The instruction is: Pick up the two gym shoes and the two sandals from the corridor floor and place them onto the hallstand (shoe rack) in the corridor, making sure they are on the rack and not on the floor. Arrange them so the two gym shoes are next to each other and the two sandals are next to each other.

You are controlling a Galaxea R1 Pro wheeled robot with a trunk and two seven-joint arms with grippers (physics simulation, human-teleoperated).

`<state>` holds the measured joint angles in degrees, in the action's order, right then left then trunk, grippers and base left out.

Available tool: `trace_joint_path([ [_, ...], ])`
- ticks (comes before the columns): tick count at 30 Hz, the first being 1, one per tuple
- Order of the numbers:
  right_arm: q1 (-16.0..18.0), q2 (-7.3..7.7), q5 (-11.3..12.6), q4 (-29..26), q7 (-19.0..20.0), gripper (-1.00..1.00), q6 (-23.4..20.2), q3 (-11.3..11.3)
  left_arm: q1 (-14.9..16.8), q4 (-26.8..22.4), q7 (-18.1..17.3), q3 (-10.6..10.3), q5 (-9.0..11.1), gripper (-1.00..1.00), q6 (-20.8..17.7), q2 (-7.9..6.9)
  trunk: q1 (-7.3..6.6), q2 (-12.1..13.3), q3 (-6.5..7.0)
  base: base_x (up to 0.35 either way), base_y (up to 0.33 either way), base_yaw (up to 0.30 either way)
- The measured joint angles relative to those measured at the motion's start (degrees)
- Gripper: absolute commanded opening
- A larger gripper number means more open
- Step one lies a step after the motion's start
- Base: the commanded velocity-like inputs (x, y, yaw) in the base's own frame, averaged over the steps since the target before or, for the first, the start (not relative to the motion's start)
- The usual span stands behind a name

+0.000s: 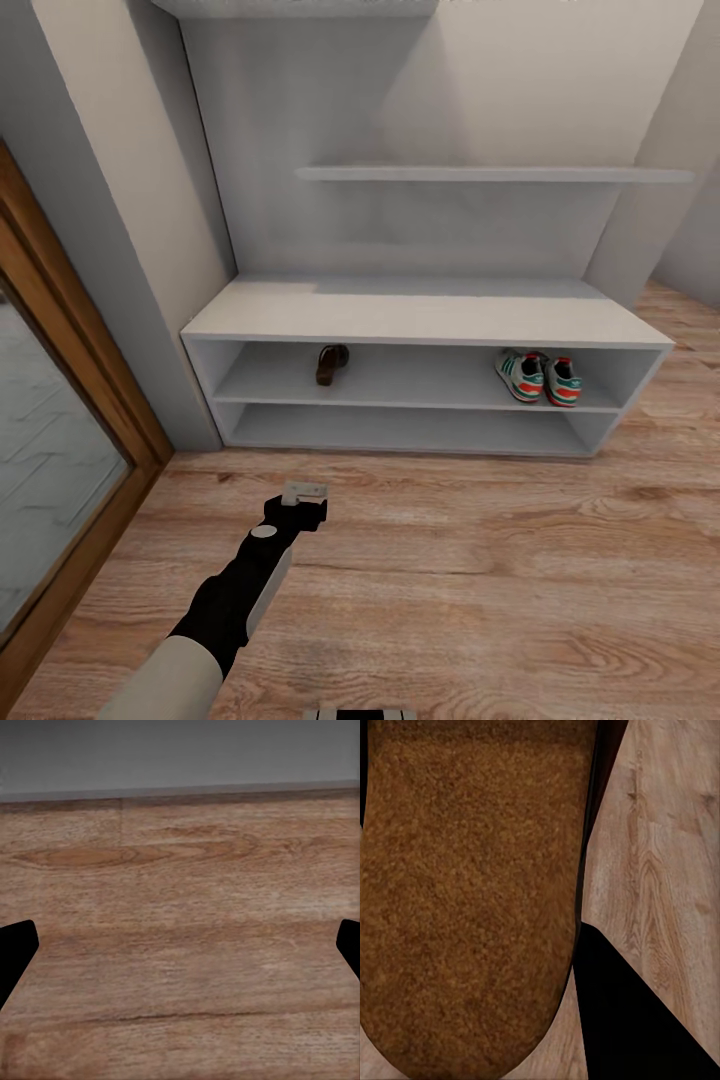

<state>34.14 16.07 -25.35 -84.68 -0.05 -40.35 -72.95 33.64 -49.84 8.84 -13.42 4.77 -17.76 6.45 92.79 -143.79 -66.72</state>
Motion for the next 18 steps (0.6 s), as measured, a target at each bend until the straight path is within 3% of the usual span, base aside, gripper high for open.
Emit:
trace_joint_path([
  [18, 0.0, 0.0, -0.03, 0.09, 0.0, -1.0, 0.02, 0.05, 0.0, 0.0, 0.0, 0.06, 0.0, 1.0, 0.0, 0.0, 0.0, 0.0, 0.0, 0.0, 0.0, 0.0],
])
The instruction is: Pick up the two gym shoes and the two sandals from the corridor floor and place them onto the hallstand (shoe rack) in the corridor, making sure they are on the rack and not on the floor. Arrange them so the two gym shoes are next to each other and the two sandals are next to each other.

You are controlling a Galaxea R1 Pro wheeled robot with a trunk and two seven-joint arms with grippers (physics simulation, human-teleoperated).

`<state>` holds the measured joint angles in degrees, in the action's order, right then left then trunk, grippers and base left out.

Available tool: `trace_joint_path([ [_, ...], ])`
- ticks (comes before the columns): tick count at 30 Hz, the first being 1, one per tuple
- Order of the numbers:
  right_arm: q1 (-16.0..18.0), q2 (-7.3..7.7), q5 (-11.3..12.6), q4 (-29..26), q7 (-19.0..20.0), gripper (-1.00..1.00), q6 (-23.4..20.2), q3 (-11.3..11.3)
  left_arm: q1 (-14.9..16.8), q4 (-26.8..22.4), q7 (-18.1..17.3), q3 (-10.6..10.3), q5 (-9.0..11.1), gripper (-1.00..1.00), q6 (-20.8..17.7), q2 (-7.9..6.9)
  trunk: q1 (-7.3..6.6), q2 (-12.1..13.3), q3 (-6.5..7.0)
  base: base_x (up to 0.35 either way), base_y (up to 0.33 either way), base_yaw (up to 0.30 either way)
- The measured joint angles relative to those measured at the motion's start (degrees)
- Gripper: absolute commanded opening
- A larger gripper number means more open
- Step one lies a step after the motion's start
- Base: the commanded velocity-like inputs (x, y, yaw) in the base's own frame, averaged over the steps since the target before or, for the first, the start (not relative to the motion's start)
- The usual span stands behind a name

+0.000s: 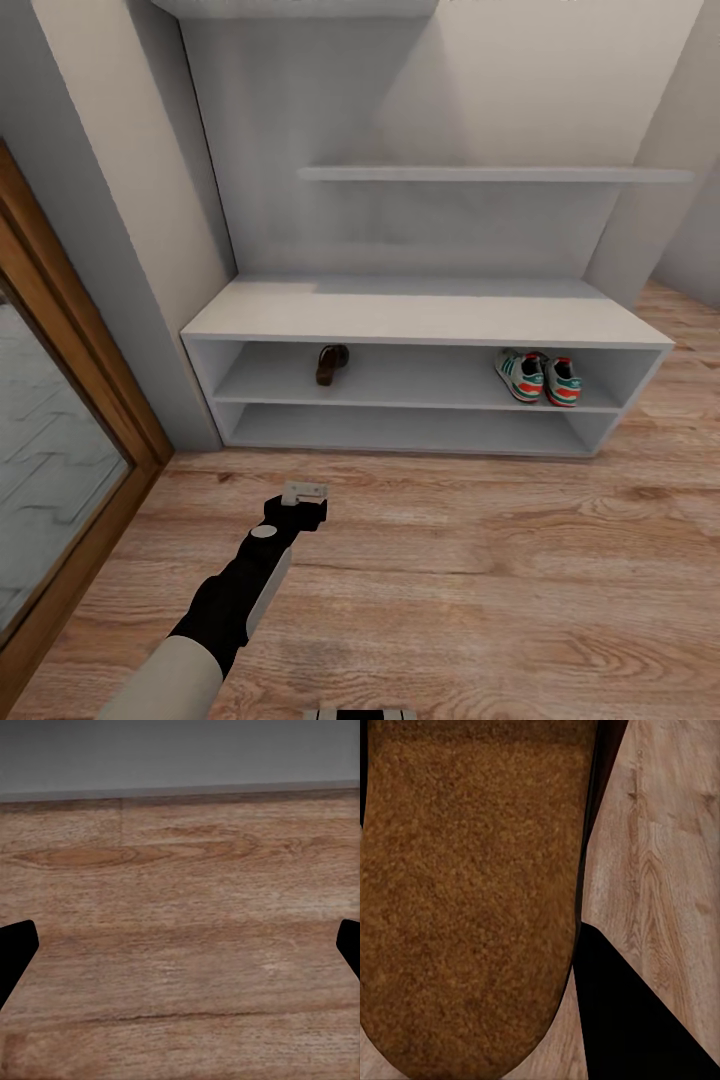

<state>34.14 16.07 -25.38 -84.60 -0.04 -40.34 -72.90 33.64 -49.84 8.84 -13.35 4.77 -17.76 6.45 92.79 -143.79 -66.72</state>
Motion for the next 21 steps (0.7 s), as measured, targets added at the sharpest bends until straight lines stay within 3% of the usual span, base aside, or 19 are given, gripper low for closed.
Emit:
trace_joint_path([
  [9, 0.0, -0.14, 0.07, 0.16, -0.01, -1.0, 0.0, 0.14, 0.0, 0.02, -0.08, 0.02, 0.0, 1.0, 0.0, -0.03, 0.0, 0.0, 0.0, 0.0, 0.0, 0.0],
  [14, 0.0, -1.33, 0.38, 0.32, 0.18, -1.0, -0.02, 1.35, 0.0, 0.01, -0.23, 0.19, 0.0, 1.0, 0.19, -0.21, 0.0, 0.0, 0.0, 0.0, 0.0, 0.0],
  [16, -0.01, -4.02, 1.53, 0.42, 0.32, -1.0, 0.0, 5.12, 0.02, 0.02, -0.36, 0.43, 0.0, 1.0, 0.92, -0.38, 0.01, 0.0, 0.0, 0.0, 0.0, 0.0],
  [17, -0.01, -5.41, 1.49, 0.44, 0.37, -1.0, 0.0, 8.11, 0.0, 0.0, -0.39, 0.47, 0.0, 1.0, 1.15, -0.47, 0.0, 0.0, 0.0, 0.0, 0.0, 0.0],
  [18, 0.0, -6.14, 1.44, 0.45, 0.38, -1.0, 0.01, 9.92, -0.03, -0.04, -0.44, 0.51, -0.01, 1.0, 1.62, -0.74, 0.0, 0.0, 0.0, 0.0, 0.0, 0.0],
  [19, 0.0, -7.28, 0.78, 0.51, 0.38, -1.0, 0.02, 13.17, -0.08, -0.09, -0.51, 0.53, 0.01, 1.0, 2.22, -1.14, 0.0, 0.0, 0.0, 0.0, 0.0, 0.0],
  [21, -0.01, -9.24, 1.95, 1.44, 0.45, -1.0, 0.02, 23.77, -0.15, -0.22, -0.96, 0.54, 0.13, 1.0, 4.54, -2.39, 0.01, 0.0, 0.0, 0.0, 0.0, 0.0],
])
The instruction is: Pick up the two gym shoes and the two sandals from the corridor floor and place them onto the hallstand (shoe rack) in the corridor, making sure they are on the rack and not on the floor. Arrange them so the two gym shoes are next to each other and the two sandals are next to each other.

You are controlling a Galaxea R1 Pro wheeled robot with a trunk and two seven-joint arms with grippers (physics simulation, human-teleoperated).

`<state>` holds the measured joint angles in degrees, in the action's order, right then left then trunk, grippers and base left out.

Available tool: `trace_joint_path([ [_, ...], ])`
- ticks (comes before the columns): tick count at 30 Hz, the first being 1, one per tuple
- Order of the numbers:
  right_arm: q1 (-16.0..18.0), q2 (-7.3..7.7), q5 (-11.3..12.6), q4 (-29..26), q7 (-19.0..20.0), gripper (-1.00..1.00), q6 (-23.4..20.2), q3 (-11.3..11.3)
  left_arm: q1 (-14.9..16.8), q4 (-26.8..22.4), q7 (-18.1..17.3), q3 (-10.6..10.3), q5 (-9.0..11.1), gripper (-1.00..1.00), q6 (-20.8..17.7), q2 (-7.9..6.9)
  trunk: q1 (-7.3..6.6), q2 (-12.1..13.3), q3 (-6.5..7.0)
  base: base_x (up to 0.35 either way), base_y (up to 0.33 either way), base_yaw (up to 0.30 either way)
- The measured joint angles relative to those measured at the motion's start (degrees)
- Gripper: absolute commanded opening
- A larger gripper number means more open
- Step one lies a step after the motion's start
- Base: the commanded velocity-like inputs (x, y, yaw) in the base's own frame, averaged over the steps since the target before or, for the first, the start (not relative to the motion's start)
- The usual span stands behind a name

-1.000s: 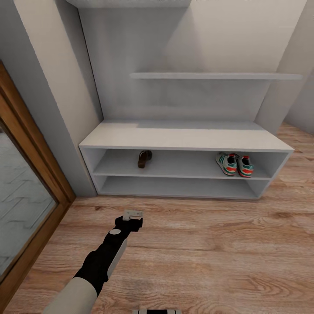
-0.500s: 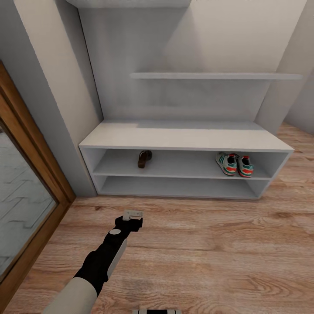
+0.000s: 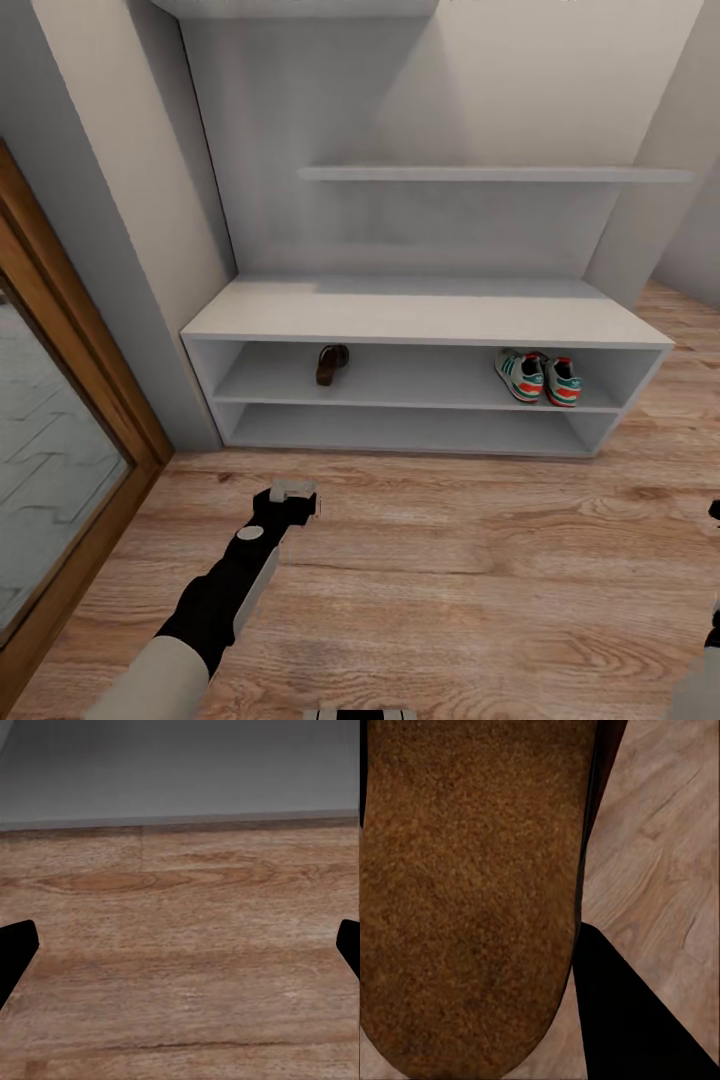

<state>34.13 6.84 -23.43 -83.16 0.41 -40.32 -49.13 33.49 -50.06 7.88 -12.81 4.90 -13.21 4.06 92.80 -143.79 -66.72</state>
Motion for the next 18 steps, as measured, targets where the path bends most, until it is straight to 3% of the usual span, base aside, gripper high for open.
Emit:
trace_joint_path([
  [1, 0.02, -0.33, -0.35, 0.34, -0.02, -1.0, -0.02, 1.72, -0.03, -0.07, -0.33, 0.0, 0.05, 1.0, 0.7, -0.27, 0.0, 0.0, 0.0, 0.0, 0.0, 0.0],
  [2, 0.01, -0.9, -1.89, 1.34, -0.07, -1.0, -0.04, 5.6, -0.09, -0.54, -2.24, 0.02, 0.11, 1.0, 2.76, -1.12, 0.0, 0.0, 0.0, 0.0, 0.0, 0.0],
  [3, 0.01, -1.07, -0.16, 1.74, -0.01, -1.0, -0.05, 9.6, -0.1, -0.66, -3.32, 0.0, 0.12, 1.0, 3.52, -1.46, 0.0, 0.0, 0.0, 0.0, 0.0, 0.0],
  [4, 0.02, -1.17, -0.93, 2.05, -0.04, -1.0, -0.06, 10.21, -0.12, -0.79, -4.48, -0.02, 0.12, 1.0, 4.18, -1.86, 0.0, 0.0, 0.0, 0.0, 0.0, 0.0],
  [6, 0.02, -1.38, -0.37, 2.98, -0.03, -1.0, -0.07, 15.1, -0.15, -0.98, -8.87, -0.2, 0.12, 1.0, 5.84, -3.23, 0.0, 0.0, 0.0, 0.0, 0.0, 0.0],
  [7, 0.03, -1.5, -1.23, 3.51, -0.05, -1.0, -0.09, 19.06, -0.19, -1.08, -15.0, -0.06, 0.1, 1.0, 6.96, -4.99, 0.0, 0.0, 0.0, 0.0, 0.0, 0.0],
  [10, 0.01, -2.74, 2.11, 4.07, -0.01, -1.0, -0.46, 29.36, -0.24, -1.13, -29.65, -0.09, 0.16, 1.0, 8.92, -9.68, 0.0, 0.0, 0.0, 0.0, 0.0, 0.0],
  [12, 0.02, -3.7, 2.61, 4.09, -0.03, -1.0, -1.34, 31.58, -0.26, -1.13, -33.09, -0.07, 0.15, 1.0, 9.53, -10.53, 0.0, 0.0, 0.0, 0.0, 0.0, 0.0],
  [13, 0.07, -5.4, 3.85, 4.08, -0.06, -1.0, -5.21, 34.64, -0.29, -0.92, -38.33, -0.03, 0.05, 1.0, 11.25, -11.43, 0.0, 0.0, 0.0, 0.0, 0.0, 0.0],
  [14, 0.11, -6.11, 7.25, 4.12, 0.01, -1.0, -7.39, 37.98, -0.29, -0.68, -40.39, -0.02, -0.01, 1.0, 12.38, -11.71, 0.0, 0.0, 0.0, 0.0, 0.0, 0.0],
  [15, 0.17, -6.47, 7.74, 4.11, -0.02, -1.0, -9.19, 38.78, -0.3, -0.4, -42.13, 0.01, -0.07, 1.0, 13.63, -12.0, 0.0, 0.0, 0.0, 0.0, 0.0, 0.0],
  [18, 0.22, -7.17, 12.73, 4.25, -0.02, -1.0, -11.98, 43.85, -0.32, 0.1, -47.41, -0.02, -0.16, 1.0, 16.96, -13.74, 0.0, 0.0, 0.0, 0.0, 0.0, 0.0],
])
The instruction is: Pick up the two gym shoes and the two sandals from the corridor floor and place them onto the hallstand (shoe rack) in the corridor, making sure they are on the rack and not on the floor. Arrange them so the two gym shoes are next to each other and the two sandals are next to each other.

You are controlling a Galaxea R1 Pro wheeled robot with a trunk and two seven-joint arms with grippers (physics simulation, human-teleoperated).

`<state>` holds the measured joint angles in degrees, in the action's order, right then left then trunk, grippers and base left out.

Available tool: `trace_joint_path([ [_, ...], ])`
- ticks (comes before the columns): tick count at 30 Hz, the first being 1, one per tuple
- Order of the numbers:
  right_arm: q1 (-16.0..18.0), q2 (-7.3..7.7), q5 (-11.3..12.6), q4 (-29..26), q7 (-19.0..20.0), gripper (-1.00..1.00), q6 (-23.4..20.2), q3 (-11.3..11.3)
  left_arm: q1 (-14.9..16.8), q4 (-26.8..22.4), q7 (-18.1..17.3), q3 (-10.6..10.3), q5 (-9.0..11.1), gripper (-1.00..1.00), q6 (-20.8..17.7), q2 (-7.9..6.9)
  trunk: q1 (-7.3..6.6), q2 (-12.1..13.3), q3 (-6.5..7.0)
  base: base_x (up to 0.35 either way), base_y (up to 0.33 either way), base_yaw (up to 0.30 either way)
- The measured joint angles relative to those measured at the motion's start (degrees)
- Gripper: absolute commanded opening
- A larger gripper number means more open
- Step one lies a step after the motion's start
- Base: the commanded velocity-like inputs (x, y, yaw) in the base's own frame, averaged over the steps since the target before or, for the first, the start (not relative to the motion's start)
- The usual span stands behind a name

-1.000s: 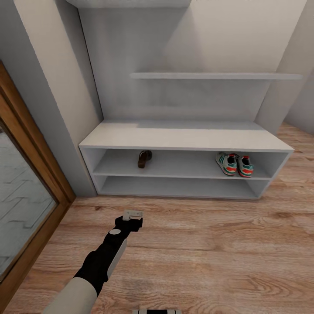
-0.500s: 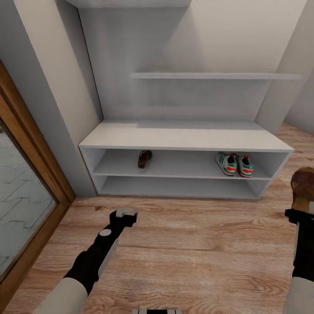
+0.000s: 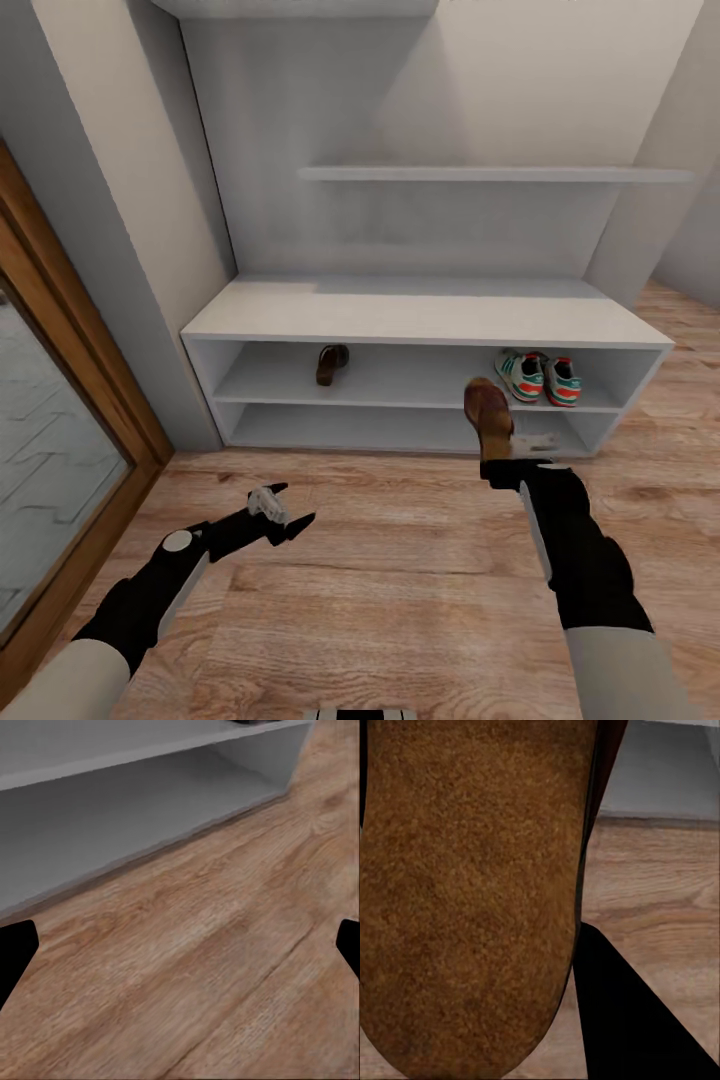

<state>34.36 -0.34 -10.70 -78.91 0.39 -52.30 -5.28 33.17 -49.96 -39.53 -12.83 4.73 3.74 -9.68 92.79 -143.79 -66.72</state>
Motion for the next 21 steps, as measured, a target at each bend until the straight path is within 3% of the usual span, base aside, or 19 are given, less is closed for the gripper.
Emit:
trace_joint_path([
  [2, 0.03, -0.49, 1.87, 0.95, 0.0, -1.0, -1.27, 2.75, -0.05, 0.23, -4.13, -0.02, 0.01, 1.0, 1.04, -1.52, 0.0, 0.0, 0.0, 0.0, 0.0, 0.0],
  [6, 0.0, -1.93, 2.6, 7.55, 0.0, -1.0, -3.83, 4.59, -0.55, 0.38, -9.53, -0.03, -0.01, 1.0, 3.35, -2.81, 0.01, 0.01, -0.01, 0.0, 0.0, 0.0],
  [10, 0.01, -2.64, 3.9, 16.58, 0.05, -1.0, -4.57, 4.92, -1.16, 0.42, -10.89, -0.03, -0.06, 1.0, 5.18, -3.2, 0.0, 0.0, 0.0, 0.0, 0.0, 0.0],
  [12, 0.04, -2.79, 7.18, 20.0, -0.1, -1.0, -4.72, 5.0, -1.41, 0.43, -11.27, -0.08, -0.52, 1.0, 5.67, -3.41, 0.0, 0.0, 0.0, 0.0, 0.0, 0.0],
  [14, 0.05, -2.8, 8.71, 21.21, -0.12, -1.0, -4.78, 5.02, -1.54, 0.44, -11.61, -0.14, -1.26, 1.0, 5.85, -3.71, 0.0, 0.0, 0.0, 0.0, 0.0, 0.0],
  [19, 0.78, -2.8, 8.47, 22.22, -0.1, -1.0, -3.18, 4.91, -2.46, 0.49, -12.64, -1.76, -1.2, 1.0, 5.85, -2.09, 0.0, 0.0, 0.0, 0.0, 0.0, 0.0],
  [21, 0.78, -2.8, 8.25, 21.57, -0.1, -1.0, -2.54, 4.95, -2.47, 0.52, -11.99, -1.34, -1.24, 1.0, 5.85, -1.44, 0.0, 0.0, 0.0, 0.0, 0.0, 0.0],
])
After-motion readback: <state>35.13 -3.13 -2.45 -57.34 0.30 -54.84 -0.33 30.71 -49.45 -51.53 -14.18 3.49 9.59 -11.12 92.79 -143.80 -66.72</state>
